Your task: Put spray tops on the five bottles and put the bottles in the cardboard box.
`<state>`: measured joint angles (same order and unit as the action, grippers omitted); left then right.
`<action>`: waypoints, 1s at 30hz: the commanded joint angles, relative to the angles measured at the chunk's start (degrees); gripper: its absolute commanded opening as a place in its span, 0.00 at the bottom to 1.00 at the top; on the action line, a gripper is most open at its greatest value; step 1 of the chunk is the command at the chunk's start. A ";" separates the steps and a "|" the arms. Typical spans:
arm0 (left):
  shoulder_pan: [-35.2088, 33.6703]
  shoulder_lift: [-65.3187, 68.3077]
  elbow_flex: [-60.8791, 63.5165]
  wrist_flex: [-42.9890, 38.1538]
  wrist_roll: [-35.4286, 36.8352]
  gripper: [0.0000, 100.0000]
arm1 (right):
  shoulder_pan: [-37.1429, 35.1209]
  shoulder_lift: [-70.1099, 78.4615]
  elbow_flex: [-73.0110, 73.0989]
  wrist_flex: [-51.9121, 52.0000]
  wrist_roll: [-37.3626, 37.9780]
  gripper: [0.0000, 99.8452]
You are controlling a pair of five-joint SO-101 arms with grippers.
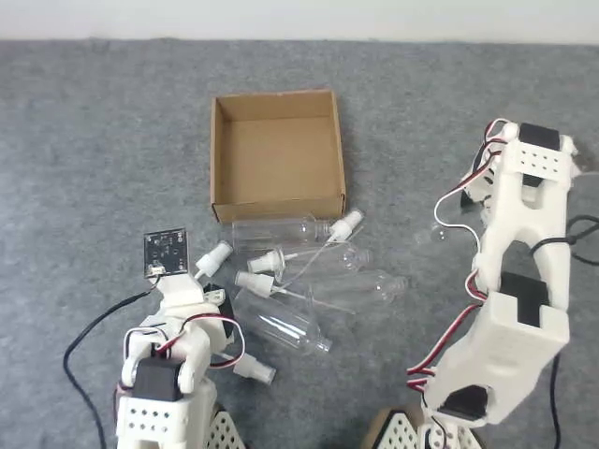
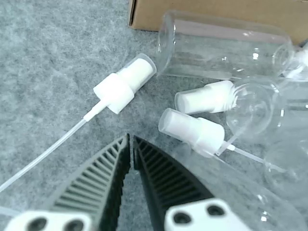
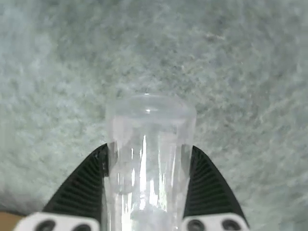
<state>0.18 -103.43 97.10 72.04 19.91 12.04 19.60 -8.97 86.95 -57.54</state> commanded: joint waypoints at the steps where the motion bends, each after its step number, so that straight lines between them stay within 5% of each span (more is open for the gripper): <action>1: -0.09 -1.05 -0.57 0.26 -0.26 0.01 | 0.84 -0.75 -0.53 0.40 -8.97 0.01; 9: -0.09 -1.05 -0.57 0.26 -0.26 0.01 | 0.66 -0.75 2.20 0.31 -19.60 0.01; 26: -0.09 -1.05 -0.57 0.26 -0.26 0.01 | 0.04 3.38 3.60 -0.75 -18.37 0.01; 30: -0.09 -1.05 -0.57 0.26 -0.26 0.01 | -0.31 3.82 3.60 -1.63 -18.29 0.11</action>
<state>0.09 -103.43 97.10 72.04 19.91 11.96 24.26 -4.75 86.07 -75.56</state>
